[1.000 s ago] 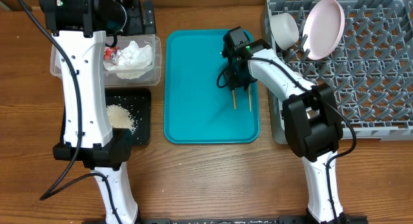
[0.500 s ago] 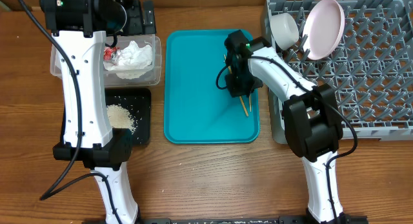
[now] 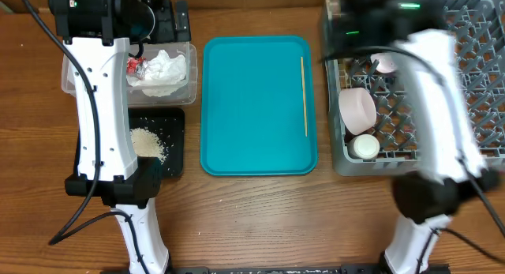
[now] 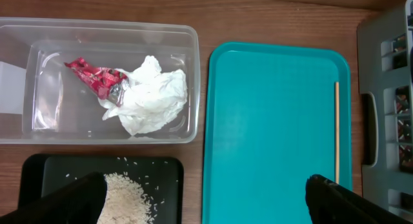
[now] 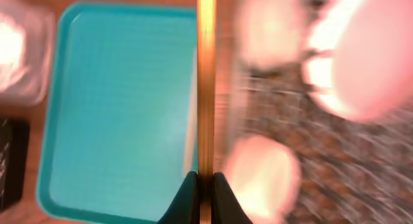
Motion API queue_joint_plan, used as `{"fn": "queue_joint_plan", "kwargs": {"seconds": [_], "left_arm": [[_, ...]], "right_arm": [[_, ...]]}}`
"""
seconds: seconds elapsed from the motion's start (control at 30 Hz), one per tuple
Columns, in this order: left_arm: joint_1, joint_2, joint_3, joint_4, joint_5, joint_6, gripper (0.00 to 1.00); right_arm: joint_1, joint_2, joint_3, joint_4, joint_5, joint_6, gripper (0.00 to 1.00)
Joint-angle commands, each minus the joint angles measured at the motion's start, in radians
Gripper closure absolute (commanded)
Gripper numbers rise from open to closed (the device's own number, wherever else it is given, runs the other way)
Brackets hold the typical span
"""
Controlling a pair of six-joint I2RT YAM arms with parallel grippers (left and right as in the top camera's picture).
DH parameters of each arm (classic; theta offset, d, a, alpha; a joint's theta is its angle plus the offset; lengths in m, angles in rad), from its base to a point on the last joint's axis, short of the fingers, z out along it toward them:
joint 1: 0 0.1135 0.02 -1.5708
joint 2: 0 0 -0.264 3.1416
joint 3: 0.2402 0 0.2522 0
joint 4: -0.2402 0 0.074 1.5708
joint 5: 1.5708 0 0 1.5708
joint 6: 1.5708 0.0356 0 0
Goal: Sort waste into correct bins and load items into the dishwasher
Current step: 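Carry the chopstick right and drop it into the dish rack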
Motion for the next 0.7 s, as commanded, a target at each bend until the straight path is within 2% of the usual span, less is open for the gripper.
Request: {"fn": "queue_joint_plan", "kwargs": {"seconds": [0.0,0.3,0.47,0.67], "left_arm": [[0.000,-0.014,0.002,0.000,-0.006,-0.013,0.00],[0.000,-0.014,0.002,0.000,-0.006,-0.014,0.00],[0.000,-0.014,0.002,0.000,-0.006,-0.013,0.00],[0.000,-0.014,0.002,0.000,-0.006,-0.013,0.00]], "right_arm": [[-0.079,-0.006,0.003,-0.055,0.024,0.002,0.96],[-0.198,-0.006,-0.091,-0.074,0.024,-0.084,0.96],[-0.248,-0.006,-0.281,-0.043,0.024,-0.084,0.96],[-0.279,-0.006,-0.560,0.093,0.024,-0.127,0.95]]}}
